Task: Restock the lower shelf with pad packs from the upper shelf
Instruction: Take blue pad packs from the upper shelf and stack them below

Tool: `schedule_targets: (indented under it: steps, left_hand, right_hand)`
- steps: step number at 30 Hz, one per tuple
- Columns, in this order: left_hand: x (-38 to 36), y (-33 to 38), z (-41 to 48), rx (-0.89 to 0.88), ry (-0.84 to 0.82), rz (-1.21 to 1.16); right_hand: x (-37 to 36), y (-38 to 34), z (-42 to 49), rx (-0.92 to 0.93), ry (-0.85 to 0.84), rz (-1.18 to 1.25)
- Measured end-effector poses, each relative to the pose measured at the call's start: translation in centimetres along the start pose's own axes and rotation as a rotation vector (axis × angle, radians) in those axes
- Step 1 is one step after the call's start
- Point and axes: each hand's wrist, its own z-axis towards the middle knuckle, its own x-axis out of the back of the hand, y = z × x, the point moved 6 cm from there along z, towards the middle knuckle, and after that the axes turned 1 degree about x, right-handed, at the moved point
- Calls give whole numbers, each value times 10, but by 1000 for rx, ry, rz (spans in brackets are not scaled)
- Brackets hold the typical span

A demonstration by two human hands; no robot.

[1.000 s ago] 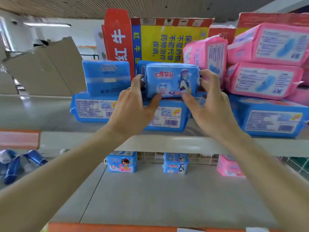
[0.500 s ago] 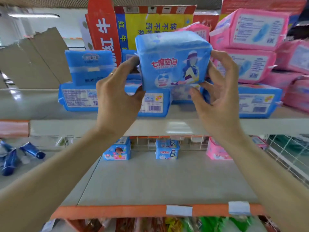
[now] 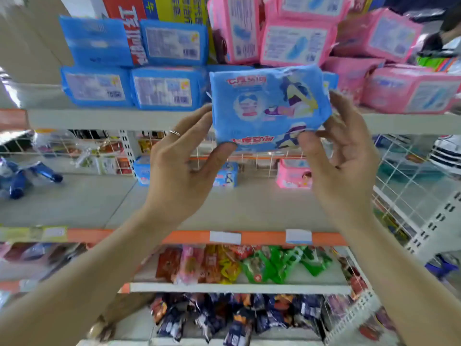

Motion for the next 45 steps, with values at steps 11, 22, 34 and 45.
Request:
schedule_targets:
  steps: [11,22,34,45]
  left_hand:
    - [-64,-13,-102,686,-240,-279]
    - [-114,-96,-138,1144,-518,-179]
    - [-114,-179,-120,930,-520,-288]
    - [-142,-193,-132,622,-401,-265]
  right_hand:
    - [41,48,-87,-507,-165,-183]
    - [25,144,-107,-971,-420,-475]
    - [-44,185,-99,-862,-359,-269]
    - [-45,224,-107,-623,-367,-98]
